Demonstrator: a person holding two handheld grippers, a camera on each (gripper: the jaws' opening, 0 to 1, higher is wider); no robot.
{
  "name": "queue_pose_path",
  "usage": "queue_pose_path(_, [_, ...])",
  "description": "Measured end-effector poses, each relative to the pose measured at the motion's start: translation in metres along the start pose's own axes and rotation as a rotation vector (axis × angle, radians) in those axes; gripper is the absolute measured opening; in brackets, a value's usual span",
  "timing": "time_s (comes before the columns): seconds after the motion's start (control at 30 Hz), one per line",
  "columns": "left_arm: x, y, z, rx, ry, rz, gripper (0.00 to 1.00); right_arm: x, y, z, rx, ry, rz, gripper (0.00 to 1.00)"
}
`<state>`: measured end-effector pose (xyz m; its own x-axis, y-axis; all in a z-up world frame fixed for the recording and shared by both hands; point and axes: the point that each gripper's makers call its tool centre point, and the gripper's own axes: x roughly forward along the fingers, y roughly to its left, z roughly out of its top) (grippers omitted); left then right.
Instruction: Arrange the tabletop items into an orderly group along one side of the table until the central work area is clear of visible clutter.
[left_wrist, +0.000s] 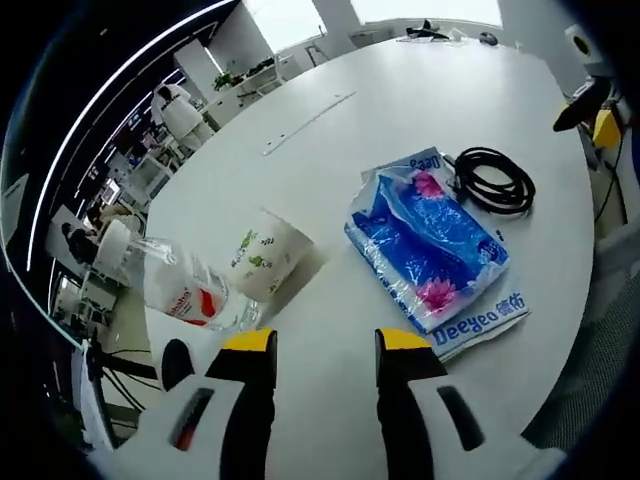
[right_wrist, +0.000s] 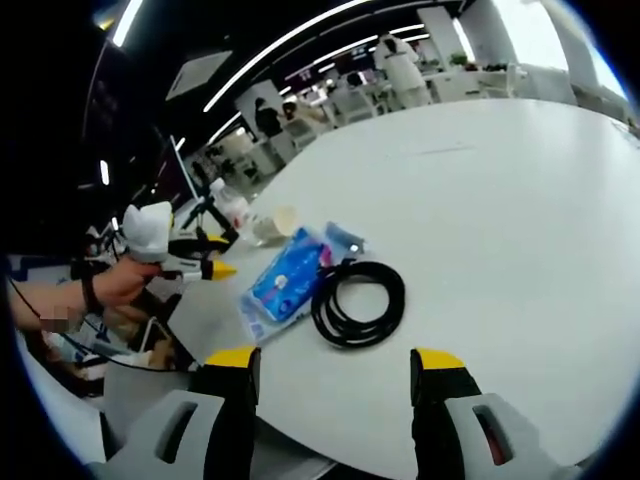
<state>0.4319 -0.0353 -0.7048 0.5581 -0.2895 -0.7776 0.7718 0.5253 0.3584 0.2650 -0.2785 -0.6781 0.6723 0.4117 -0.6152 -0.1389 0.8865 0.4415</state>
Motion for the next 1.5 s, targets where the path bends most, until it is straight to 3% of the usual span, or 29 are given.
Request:
queue_pose_path(0.53, [0.000, 0.016, 0.000, 0.045, 0.019, 0.031, 0.39, 0.009, 0.006, 0.006, -0.024, 0.026, 0.018, 0.62])
queue_pose_path(0.77, [0.001, 0.022, 0.002, 0.103, 0.023, 0.051, 0.39, 0.010, 0.008, 0.008, -0.040, 0.033, 0.023, 0.62])
queue_pose_path(1.23, [0.010, 0.024, 0.003, 0.090, 0.026, 0.057, 0.39, 0.005, 0.005, -0.002, -0.058, 0.070, 0.012, 0.62])
queue_pose_path(1.4, [0.006, 0.025, 0.004, 0.153, 0.023, 0.083, 0.39, 0.009, 0.009, 0.001, -0.049, 0.061, 0.017, 0.61])
queue_pose_path(1.5, [0.007, 0.022, 0.005, 0.186, 0.027, 0.095, 0.40, 0.011, 0.014, -0.004, -0.065, 0.087, 0.026, 0.61])
